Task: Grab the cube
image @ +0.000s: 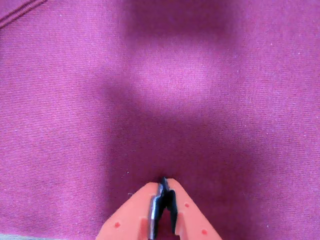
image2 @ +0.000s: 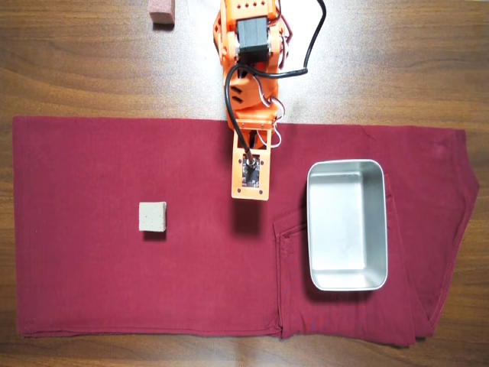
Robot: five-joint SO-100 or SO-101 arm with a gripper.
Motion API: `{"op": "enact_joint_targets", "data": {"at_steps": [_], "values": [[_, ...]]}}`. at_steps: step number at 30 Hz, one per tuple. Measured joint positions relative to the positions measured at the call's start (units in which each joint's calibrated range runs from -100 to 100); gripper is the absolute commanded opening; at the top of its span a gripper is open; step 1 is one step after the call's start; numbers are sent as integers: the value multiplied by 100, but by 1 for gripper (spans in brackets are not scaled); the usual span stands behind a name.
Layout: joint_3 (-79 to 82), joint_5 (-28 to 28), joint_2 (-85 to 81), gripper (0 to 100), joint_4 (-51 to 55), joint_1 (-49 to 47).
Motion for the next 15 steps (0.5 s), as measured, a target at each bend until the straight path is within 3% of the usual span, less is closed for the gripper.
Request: {"op": "enact_joint_targets", "data": {"at_steps": [15], "values": [[9,0,0,0,28,0]]}}
